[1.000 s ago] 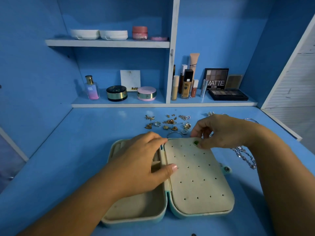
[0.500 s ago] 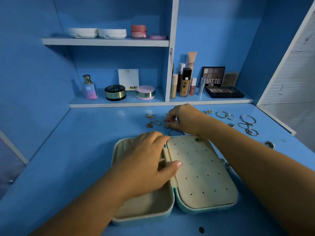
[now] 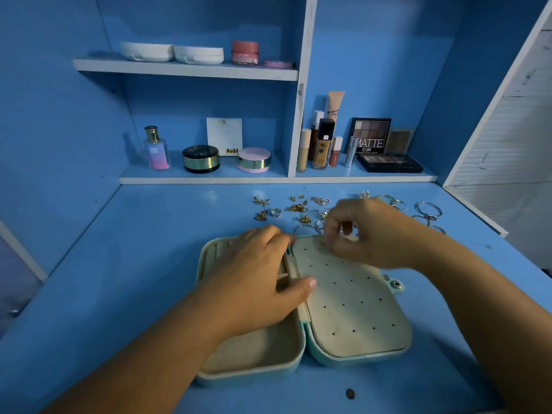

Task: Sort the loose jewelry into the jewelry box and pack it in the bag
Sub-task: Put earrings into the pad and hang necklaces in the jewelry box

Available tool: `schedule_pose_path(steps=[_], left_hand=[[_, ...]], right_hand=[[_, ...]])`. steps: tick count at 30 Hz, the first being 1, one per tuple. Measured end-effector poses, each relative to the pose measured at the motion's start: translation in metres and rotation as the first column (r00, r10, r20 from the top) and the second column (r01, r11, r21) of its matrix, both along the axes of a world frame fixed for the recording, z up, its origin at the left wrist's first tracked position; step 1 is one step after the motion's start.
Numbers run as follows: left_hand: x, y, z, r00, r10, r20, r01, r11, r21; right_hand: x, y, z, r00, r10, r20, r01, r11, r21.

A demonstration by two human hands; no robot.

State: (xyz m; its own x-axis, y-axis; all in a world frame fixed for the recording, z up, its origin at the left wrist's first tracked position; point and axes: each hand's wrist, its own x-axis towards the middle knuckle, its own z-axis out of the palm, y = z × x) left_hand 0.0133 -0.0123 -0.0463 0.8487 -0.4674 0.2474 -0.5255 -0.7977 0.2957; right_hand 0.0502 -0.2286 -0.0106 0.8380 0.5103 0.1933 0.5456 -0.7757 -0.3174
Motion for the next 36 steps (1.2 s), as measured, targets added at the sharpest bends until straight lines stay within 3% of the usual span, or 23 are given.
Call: schedule_pose_path(steps=[4,8,11,16,20,24,29,36], left_hand=[[0.001,0.0,-0.001,1.0,0.01,-0.017,-0.01,1.0,0.01],[0.001,-0.002,0.002,0.997,0.005,-0.073,-0.006,1.0,-0.016],[-0.001,-0.005,0.008,0.997,-0.019,-0.074,0.018,1.0,-0.015],[0.0,-0.026,0.026,0.999,-0.036,0.008,0.035,0.988,0.153],[0.012,-0.043,0.025,0.993,-0.044,-0.113,0.044,0.999,0.0],[0.018,-0.047,0.016,0.992,-0.023,-0.123,0.008,0.993,-0.119],[0.018,-0.048,0.006,0.999,-0.002,-0.05,-0.011,0.967,-0.256],[0.017,-0.05,0.003,0.997,-0.009,0.074,0.033,0.942,-0.334]], right_hand=[[-0.023,-0.009,-0.021,0.998,0.063,0.016,-0.064,0.991,0.114],[-0.018,-0.033,-0.032,0.986,-0.163,-0.04,0.167,0.924,0.345],[-0.014,-0.044,-0.037,0.958,-0.238,-0.159,0.278,0.905,0.322],[-0.012,-0.04,-0.042,0.942,-0.246,-0.226,0.315,0.881,0.353],[-0.011,-0.039,-0.042,0.938,-0.243,-0.247,0.326,0.863,0.386],[-0.009,-0.039,-0.042,0.893,-0.208,-0.399,0.391,0.797,0.46],[-0.013,-0.037,-0.034,0.843,-0.094,-0.53,0.443,0.681,0.584],[-0.017,-0.033,-0.03,0.838,0.128,-0.531,0.433,0.436,0.789]])
